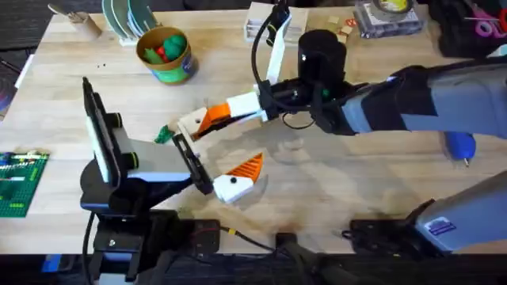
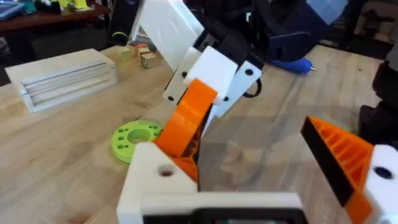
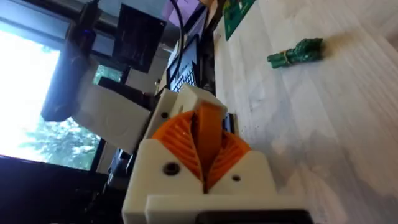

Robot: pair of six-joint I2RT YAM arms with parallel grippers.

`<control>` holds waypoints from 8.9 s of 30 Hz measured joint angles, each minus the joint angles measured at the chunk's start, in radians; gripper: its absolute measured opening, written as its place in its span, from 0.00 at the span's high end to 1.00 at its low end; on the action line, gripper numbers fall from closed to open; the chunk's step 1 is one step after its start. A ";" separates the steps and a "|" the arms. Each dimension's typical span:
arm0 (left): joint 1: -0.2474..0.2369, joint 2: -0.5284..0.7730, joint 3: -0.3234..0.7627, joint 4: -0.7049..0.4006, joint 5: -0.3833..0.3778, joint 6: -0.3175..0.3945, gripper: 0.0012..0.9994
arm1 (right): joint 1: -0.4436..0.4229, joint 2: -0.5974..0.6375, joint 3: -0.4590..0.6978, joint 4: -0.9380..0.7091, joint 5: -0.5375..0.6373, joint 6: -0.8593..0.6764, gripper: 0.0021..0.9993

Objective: Pick up the gripper from the table and insert it into the empty holder that is missing its gripper. Then pick up a screw, insert it into the mounting hole, and use the screwdriver to tighten it. Finally, clean up the table by picking up the vegetable and placing it into the bucket.

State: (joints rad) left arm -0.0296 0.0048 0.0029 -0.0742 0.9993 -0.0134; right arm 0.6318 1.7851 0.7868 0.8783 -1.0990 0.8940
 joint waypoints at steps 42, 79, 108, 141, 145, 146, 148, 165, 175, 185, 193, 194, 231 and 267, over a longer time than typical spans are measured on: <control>-0.050 0.000 0.002 0.003 0.214 0.021 0.01 | -0.172 0.000 0.018 -0.003 -0.087 0.050 0.05; -0.050 0.000 0.002 0.003 0.217 0.021 0.01 | -0.005 -0.280 0.154 -1.114 1.010 -0.826 0.03; -0.050 0.000 0.002 0.003 0.217 0.021 0.01 | 0.068 -0.076 0.304 -1.212 1.173 -0.868 0.44; -0.050 0.000 0.002 0.003 0.217 0.021 0.01 | 0.074 -0.030 0.306 -1.147 1.225 -0.873 0.61; -0.050 0.000 0.002 0.003 0.217 0.021 0.01 | 0.083 -0.026 0.306 -1.146 1.225 -0.873 0.65; -0.050 0.000 0.002 0.003 0.217 0.021 0.01 | 0.085 -0.022 0.307 -1.144 1.226 -0.873 0.68; -0.050 0.000 0.002 0.003 0.217 0.021 0.01 | 0.085 -0.017 0.310 -1.141 1.227 -0.874 0.72; -0.050 0.000 0.002 0.003 0.217 0.021 0.01 | 0.086 -0.014 0.316 -1.138 1.226 -0.877 0.99; -0.050 0.000 0.002 0.003 0.217 0.021 0.01 | 0.086 -0.014 0.320 -1.149 1.231 -0.900 0.99; -0.050 0.000 0.002 0.003 0.217 0.021 0.01 | 0.085 -0.078 0.322 -1.199 1.233 -0.932 0.99; -0.050 0.000 0.002 0.003 0.217 0.021 0.01 | 0.085 -0.223 0.337 -1.311 1.233 -0.934 0.99; -0.050 0.000 0.002 0.003 0.217 0.021 0.01 | 0.085 -0.233 0.353 -1.353 1.233 -0.936 0.99; -0.050 0.000 0.002 0.003 0.217 0.021 0.01 | 0.468 -0.212 0.888 -1.844 1.161 -0.977 1.00; -0.050 0.000 0.002 0.003 0.217 0.020 0.01 | 0.487 -0.119 0.890 -1.882 1.158 -0.953 1.00</control>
State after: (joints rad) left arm -0.0799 0.0044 0.0048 -0.0715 1.2167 0.0071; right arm 1.1190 1.6659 1.6772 -1.0035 0.0589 -0.0589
